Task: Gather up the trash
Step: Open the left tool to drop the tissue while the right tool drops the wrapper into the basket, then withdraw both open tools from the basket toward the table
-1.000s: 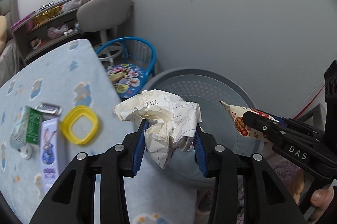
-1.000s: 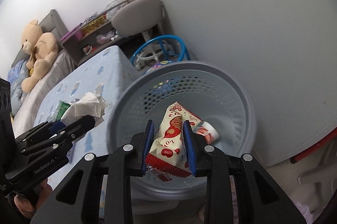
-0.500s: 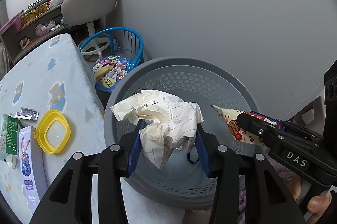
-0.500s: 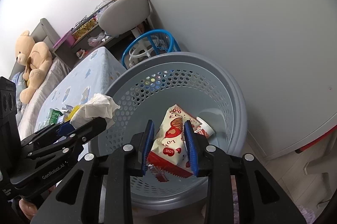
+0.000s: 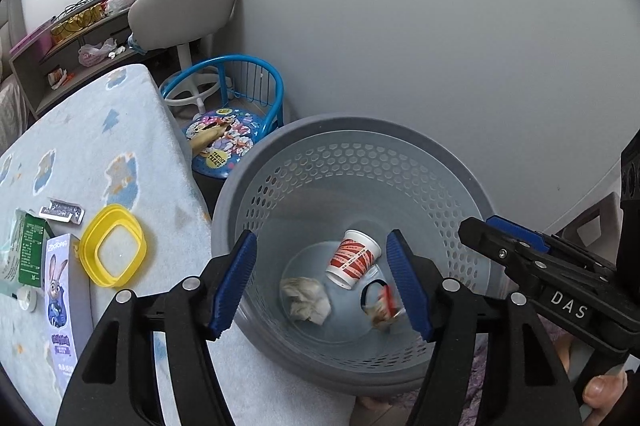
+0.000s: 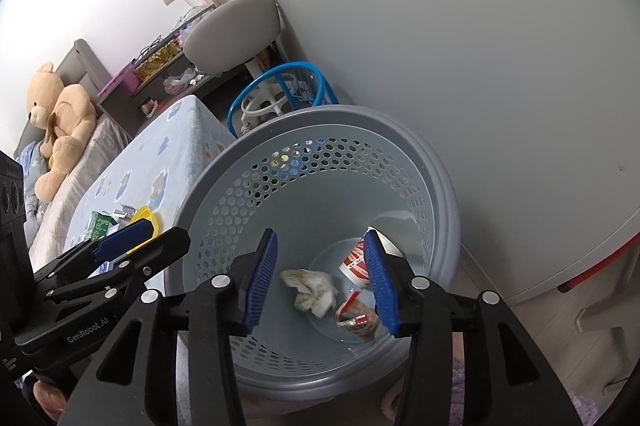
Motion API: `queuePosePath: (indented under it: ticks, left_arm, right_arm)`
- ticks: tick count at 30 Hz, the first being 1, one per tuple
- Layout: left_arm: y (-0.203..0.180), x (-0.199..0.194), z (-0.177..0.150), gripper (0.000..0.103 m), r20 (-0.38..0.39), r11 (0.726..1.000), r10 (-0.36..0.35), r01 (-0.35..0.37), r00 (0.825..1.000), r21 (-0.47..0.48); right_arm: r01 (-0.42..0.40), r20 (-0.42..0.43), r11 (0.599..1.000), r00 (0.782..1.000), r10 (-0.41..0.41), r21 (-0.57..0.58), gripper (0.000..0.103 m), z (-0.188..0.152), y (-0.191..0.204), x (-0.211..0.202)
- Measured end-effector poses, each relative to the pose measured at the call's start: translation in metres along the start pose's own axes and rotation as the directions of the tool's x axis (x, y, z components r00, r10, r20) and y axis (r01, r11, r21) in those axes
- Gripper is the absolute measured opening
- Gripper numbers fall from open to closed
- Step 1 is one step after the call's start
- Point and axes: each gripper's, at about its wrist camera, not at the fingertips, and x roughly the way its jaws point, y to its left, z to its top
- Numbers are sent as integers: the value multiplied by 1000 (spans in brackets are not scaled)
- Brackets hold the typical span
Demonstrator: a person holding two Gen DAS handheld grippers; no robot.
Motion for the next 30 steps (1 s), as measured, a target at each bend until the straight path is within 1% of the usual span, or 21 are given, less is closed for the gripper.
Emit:
queuePosePath:
  ticks: [4, 13, 22, 30]
  left_arm:
    - [3, 0, -1, 64, -3, 1000, 6, -6, 1000, -13]
    - [11, -5, -5, 65, 3, 999, 27, -27, 1000, -36]
    - [16, -12, -6, 65, 12, 998, 48, -47, 999, -49]
    - [27, -19, -11, 65, 12, 997, 46, -45, 999, -67]
  right_arm:
    - [1, 4, 1000, 1000, -1, -3, 48, -1, 1, -1]
    - [2, 5, 1000, 1000, -2, -7, 58, -2, 0, 0]
    - [-14, -5, 1000, 1000, 14, -1, 63, -1, 1, 4]
    - [-12, -1, 1000, 1000, 12, -22, 65, 0, 9, 5]
